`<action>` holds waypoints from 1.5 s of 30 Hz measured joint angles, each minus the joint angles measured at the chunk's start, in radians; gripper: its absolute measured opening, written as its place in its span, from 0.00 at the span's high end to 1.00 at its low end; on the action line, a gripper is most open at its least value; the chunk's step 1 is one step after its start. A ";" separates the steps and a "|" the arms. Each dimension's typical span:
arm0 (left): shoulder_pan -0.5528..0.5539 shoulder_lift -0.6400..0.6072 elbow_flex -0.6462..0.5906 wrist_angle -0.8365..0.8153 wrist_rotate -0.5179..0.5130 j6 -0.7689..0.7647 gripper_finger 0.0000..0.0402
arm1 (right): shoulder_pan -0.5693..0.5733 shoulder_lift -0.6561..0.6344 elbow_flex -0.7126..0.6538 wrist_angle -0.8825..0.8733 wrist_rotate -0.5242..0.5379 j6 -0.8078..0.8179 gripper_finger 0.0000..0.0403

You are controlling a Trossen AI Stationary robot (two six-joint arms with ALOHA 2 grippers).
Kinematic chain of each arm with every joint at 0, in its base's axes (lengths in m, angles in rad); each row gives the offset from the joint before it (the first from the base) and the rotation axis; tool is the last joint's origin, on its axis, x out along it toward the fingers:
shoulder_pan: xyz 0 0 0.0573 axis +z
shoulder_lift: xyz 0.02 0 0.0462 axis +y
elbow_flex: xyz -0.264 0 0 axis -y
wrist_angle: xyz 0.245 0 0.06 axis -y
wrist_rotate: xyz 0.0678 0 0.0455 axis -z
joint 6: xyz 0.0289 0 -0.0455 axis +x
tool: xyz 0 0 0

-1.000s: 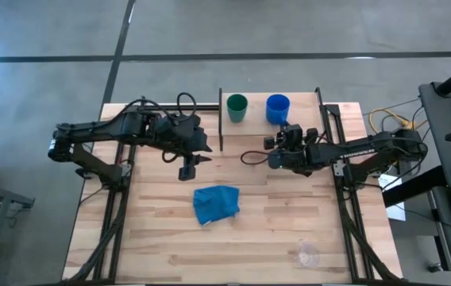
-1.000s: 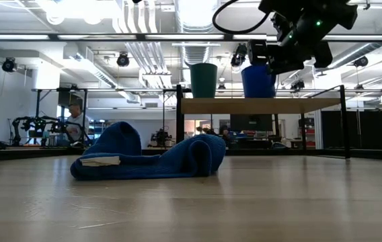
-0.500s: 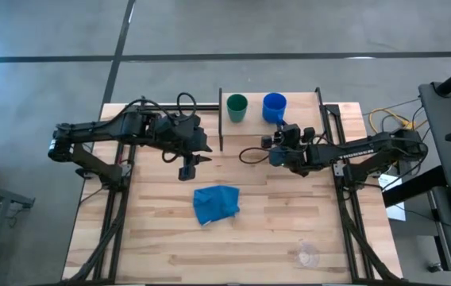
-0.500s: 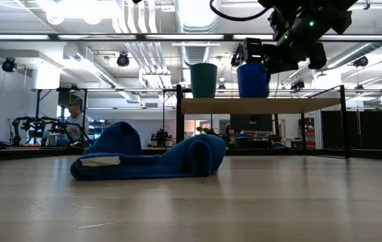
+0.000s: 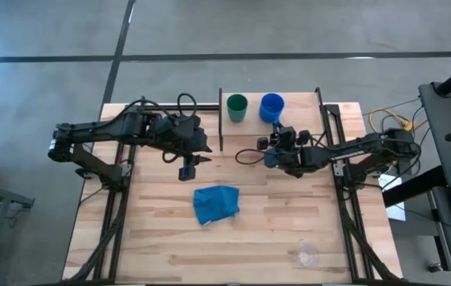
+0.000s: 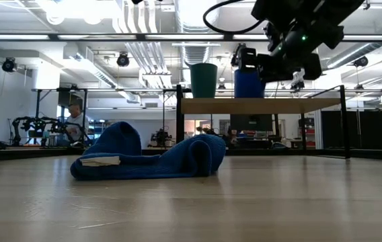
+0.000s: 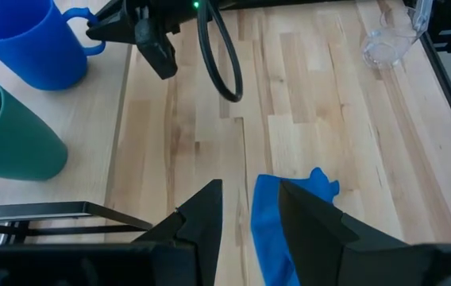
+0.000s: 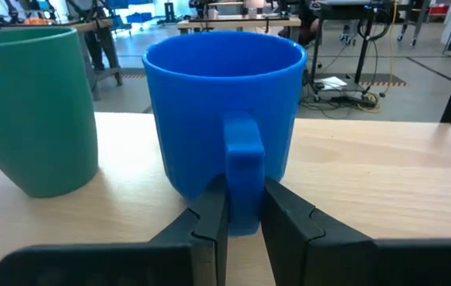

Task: Stack small to large cups/mugs on shelf
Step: Put the blue mug on the shelf, then put the transparent mug on the shelf

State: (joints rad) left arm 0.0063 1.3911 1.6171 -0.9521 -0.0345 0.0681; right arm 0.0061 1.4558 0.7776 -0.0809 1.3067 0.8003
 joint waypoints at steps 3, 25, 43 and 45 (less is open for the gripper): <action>0.000 0.000 -0.001 0.000 0.000 0.000 0.72 | 0.000 0.005 0.000 -0.001 -0.001 0.001 0.86; 0.000 0.000 -0.005 0.000 0.001 0.000 0.72 | -0.059 -0.115 0.000 0.124 -0.236 -0.220 0.73; 0.000 0.000 -0.005 0.001 0.002 -0.005 0.72 | -0.039 -0.202 0.018 0.114 -0.236 -0.349 0.77; 0.000 0.000 -0.005 0.001 0.002 -0.005 0.72 | -0.019 -0.226 0.032 0.112 -0.240 -0.417 0.77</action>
State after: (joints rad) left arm 0.0059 1.3911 1.6123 -0.9512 -0.0330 0.0632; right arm -0.0126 1.2300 0.8101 0.0307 1.0670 0.3837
